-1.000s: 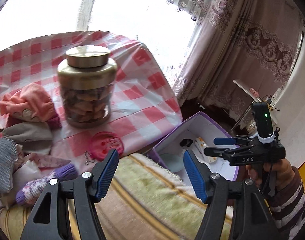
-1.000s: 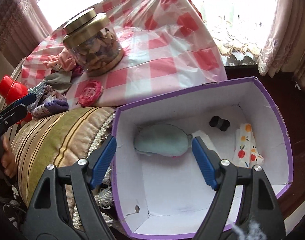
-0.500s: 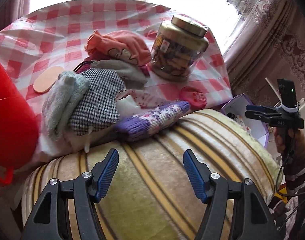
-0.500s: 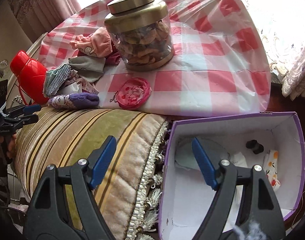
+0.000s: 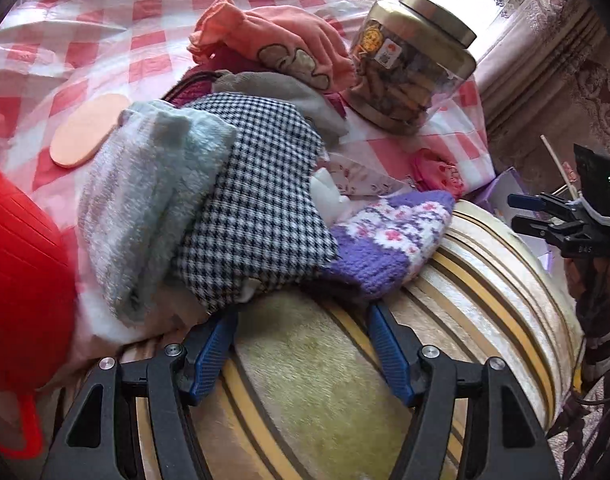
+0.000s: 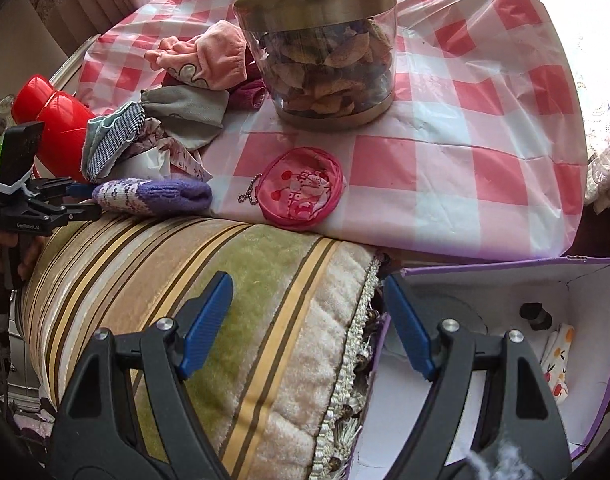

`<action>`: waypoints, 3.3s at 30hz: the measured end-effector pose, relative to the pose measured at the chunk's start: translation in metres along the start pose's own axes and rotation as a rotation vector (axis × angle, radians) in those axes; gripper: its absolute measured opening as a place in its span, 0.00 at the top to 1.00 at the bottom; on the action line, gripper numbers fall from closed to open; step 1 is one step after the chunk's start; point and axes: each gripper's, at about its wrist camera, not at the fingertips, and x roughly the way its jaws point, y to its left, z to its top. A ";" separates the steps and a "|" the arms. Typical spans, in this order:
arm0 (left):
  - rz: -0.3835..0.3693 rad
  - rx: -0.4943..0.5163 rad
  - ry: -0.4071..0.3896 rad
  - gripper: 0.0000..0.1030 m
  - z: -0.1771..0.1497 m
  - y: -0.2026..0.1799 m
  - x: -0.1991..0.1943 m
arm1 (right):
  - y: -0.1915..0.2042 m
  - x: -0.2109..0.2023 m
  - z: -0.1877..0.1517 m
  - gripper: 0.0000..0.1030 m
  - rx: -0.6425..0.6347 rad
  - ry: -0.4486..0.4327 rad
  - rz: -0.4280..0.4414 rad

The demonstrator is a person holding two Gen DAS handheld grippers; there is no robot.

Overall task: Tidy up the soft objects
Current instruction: 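Move both open tools back over the remaining pile, then grasp the white tube with the left tool while the right grasps the pink round coin purse, then carry the pink coin purse over the box with the right tool while the left lifts the white tube, then open the right tool to drop the coin purse in the box while the left carries the tube over it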

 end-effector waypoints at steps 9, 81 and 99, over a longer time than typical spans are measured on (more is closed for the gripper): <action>0.179 0.103 -0.057 0.35 0.009 -0.003 -0.007 | 0.009 0.023 0.015 0.22 -0.016 0.025 0.000; 0.077 0.021 -0.235 0.69 0.006 -0.060 -0.096 | -0.124 -0.061 -0.064 0.29 0.256 -0.073 -0.262; -0.166 0.154 -0.255 0.69 0.044 -0.173 -0.060 | -0.135 -0.007 -0.127 0.29 0.276 0.126 -0.164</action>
